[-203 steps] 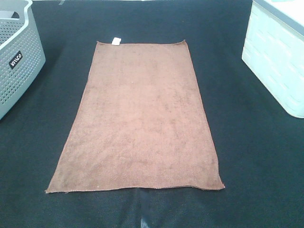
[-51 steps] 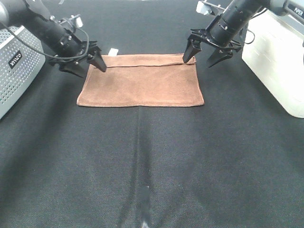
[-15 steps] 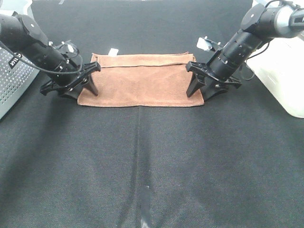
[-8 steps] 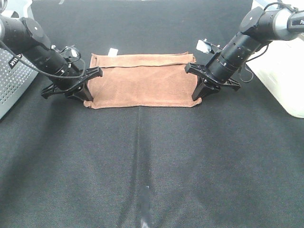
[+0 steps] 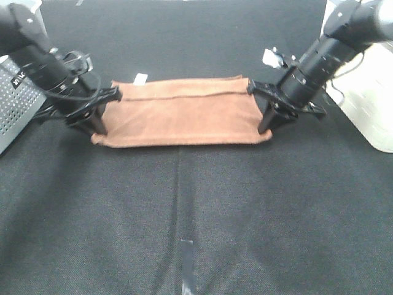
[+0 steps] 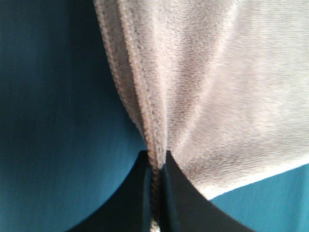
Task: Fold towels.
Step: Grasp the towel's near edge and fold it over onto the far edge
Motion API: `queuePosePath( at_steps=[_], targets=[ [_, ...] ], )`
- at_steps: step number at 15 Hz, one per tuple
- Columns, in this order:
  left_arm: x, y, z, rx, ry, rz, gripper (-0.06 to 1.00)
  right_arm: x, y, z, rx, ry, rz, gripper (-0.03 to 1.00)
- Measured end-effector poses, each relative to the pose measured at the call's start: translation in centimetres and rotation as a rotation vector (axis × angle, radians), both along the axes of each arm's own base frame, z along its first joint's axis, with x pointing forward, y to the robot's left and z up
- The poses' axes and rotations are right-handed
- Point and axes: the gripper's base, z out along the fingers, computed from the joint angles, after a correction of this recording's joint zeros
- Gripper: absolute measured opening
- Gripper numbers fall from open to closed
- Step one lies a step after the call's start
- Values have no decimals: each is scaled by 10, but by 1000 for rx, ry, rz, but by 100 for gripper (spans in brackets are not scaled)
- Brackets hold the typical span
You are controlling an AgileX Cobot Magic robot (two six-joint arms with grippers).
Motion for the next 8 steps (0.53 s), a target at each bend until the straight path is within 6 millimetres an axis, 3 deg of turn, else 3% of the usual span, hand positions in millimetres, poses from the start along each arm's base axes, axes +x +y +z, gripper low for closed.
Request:
queuePosePath(
  at_steps=[3, 4, 6, 8],
  targets=[
    [-39, 6, 1, 24, 26, -16, 1, -39, -6, -5, -15, 35, -10, 0],
    [-58, 8, 0, 32, 39, -11, 1, -62, -9, -8, -21, 58, -16, 0],
    [-81, 12, -4, 45, 59, 2, 1, -83, -11, -15, -29, 92, -21, 0],
    [-92, 14, -3, 49, 65, 4, 1, -93, -11, -19, -33, 117, -5, 0]
  ],
)
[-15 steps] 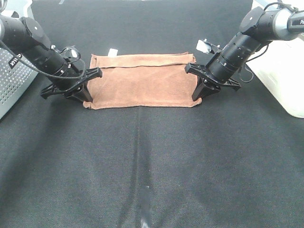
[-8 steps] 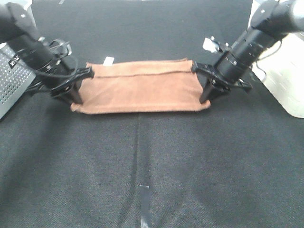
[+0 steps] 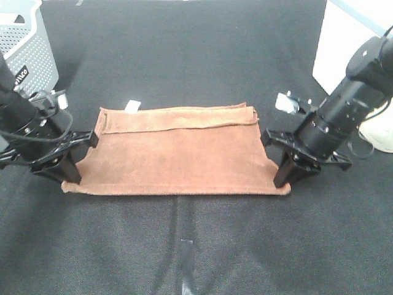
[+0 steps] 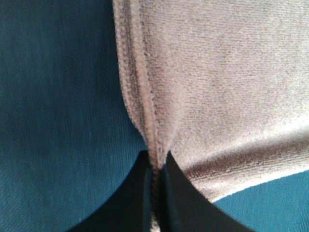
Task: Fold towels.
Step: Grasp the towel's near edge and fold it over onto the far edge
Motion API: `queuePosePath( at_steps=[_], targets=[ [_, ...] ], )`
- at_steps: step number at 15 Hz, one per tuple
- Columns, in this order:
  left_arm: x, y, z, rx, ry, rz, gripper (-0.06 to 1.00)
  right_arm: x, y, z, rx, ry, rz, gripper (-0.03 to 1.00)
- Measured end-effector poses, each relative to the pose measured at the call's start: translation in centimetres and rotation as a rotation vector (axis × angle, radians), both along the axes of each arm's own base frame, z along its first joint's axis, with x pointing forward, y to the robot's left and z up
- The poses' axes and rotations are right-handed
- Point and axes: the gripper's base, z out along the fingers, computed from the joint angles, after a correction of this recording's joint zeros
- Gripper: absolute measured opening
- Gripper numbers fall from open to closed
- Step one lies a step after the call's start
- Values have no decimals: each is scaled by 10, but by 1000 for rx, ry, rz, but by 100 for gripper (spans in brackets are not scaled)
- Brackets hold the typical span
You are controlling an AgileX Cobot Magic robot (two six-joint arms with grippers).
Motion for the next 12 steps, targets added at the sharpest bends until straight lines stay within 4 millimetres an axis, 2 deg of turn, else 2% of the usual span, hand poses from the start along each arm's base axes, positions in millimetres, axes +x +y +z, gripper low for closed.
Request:
queuePosePath(
  at_steps=[3, 6, 7, 8, 9, 12],
  targets=[
    [2, 0, 4, 2, -30, 3, 1, 2, 0, 3, 6, -16, 10, 0],
    [24, -2, 24, -3, -125, -4, 1, 22, 3, 21, 16, -102, 23, 0],
    [32, -3, 34, -4, -162, -1, 1, 31, 5, 30, 22, -141, 26, 0],
    [48, -2, 49, -12, -223, 21, 1, 48, 8, 44, 36, -195, 36, 0],
    [59, 1, 55, -17, -250, 40, 1, 60, 10, 50, 43, -227, 41, 0],
    [91, 2, 58, -24, -309, 60, 1, 99, 14, 60, 39, -312, 39, 0]
  ],
)
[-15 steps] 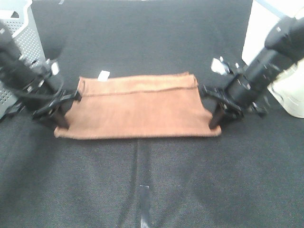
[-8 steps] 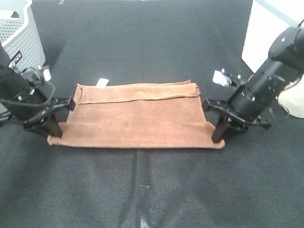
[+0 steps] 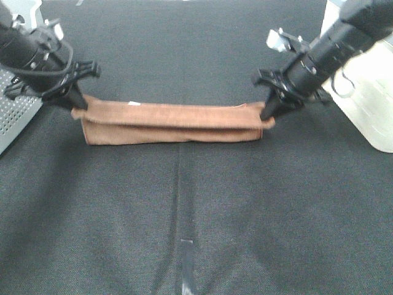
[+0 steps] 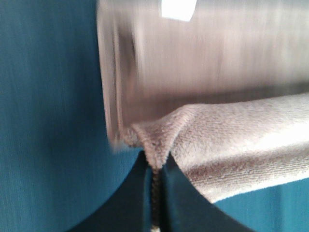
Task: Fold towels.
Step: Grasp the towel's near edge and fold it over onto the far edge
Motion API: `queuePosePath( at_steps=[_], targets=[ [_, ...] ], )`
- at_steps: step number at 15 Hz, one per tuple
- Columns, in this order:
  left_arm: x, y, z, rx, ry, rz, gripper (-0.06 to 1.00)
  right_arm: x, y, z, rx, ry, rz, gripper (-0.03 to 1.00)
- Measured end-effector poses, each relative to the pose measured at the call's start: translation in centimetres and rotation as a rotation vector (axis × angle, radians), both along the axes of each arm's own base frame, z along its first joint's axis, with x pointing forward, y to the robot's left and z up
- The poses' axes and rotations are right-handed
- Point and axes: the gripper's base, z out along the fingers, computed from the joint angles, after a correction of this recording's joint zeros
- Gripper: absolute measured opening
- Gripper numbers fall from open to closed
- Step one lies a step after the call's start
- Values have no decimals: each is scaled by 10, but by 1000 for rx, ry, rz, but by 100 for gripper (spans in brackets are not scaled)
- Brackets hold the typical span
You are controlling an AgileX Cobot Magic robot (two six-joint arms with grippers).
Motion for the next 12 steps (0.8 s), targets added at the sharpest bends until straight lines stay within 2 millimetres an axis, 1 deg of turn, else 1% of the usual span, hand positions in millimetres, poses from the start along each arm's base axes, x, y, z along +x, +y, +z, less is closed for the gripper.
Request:
queuePosePath(
  at_steps=[2, 3, 5, 6, 7, 8, 9, 10, 11, 12],
  targets=[
    [19, -2, -10, -2, -9, 5, 1, 22, 1, -1, -14, -39, -14, 0],
    [28, -3, -16, -3, -14, 6, 1, 33, 2, -5, -18, -52, -19, 0],
    [44, -5, -31, -4, -13, 10, 1, 47, 4, -22, -24, -56, -17, 0],
    [49, -5, -39, -5, -4, 18, 2, 51, 4, -31, -26, -47, -18, 0],
    [52, -6, -46, -12, 8, 36, 5, 53, 4, -40, -28, -34, -18, 0],
    [54, -6, -53, -17, 23, 48, 11, 53, 4, -48, -30, -19, -19, 0],
    [55, -6, -59, -19, 36, 56, 20, 53, 4, -52, -32, -11, -19, 2],
    [55, -6, -61, -21, 40, 57, 40, 53, 4, -53, -33, -9, -18, 18],
    [57, -6, -59, -22, 33, 57, 57, 53, 4, -53, -26, -10, -22, 34],
    [58, -7, -56, -24, 24, 56, 71, 53, 4, -53, -25, -12, -24, 53]
  ],
)
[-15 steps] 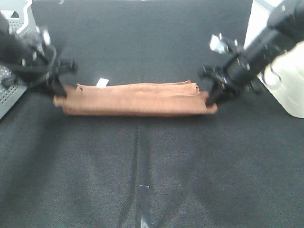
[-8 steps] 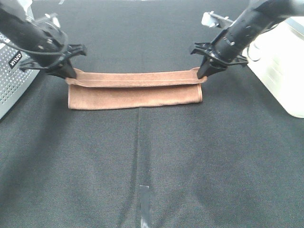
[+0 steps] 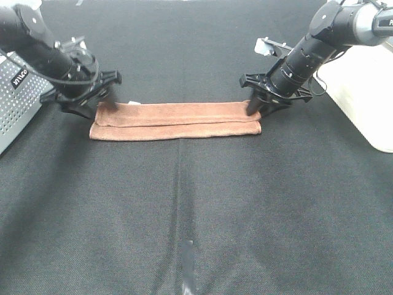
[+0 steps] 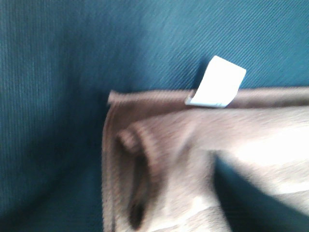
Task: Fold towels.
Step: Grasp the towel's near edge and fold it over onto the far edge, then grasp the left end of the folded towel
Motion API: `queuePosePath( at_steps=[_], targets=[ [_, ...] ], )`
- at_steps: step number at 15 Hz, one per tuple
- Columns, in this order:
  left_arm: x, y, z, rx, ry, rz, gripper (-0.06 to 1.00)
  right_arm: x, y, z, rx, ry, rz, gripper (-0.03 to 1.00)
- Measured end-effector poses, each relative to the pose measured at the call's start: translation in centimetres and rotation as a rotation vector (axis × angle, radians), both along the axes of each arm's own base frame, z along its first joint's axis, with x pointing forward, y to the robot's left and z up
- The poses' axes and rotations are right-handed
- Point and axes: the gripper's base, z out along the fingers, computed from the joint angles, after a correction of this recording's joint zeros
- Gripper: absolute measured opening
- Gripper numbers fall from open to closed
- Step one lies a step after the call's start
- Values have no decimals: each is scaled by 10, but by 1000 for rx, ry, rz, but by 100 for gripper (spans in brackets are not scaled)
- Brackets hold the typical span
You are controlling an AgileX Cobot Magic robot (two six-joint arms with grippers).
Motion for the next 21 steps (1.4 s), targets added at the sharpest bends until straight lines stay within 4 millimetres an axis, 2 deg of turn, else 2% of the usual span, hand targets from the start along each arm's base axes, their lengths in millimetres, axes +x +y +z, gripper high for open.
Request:
queuePosePath(
  at_steps=[1, 2, 3, 5, 12, 15, 17, 21],
  targets=[
    [2, 0, 3, 3, -9, -5, 79, 0, 0, 1, 1, 0, -1, 65],
    [3, 1, 5, 14, -11, -5, 82, -1, 0, 6, 3, -1, 3, 73],
    [3, 1, 5, 14, -11, -5, 82, -1, 0, 6, 3, -1, 3, 73],
    [1, 4, 4, 52, 20, -3, 84, -4, -1, 22, -4, -10, 20, 77],
    [1, 2, -19, 23, 71, 19, 82, -4, -1, 23, -11, 0, 12, 78],
    [5, -1, -20, -19, 44, 45, 72, -4, -1, 23, -12, -1, 12, 78],
    [5, -2, -21, -38, 44, 53, 59, -4, -1, 23, -12, -2, 10, 78],
    [5, -6, -21, -38, 42, 44, 18, -4, -1, 23, -12, -7, 6, 78]
  ],
)
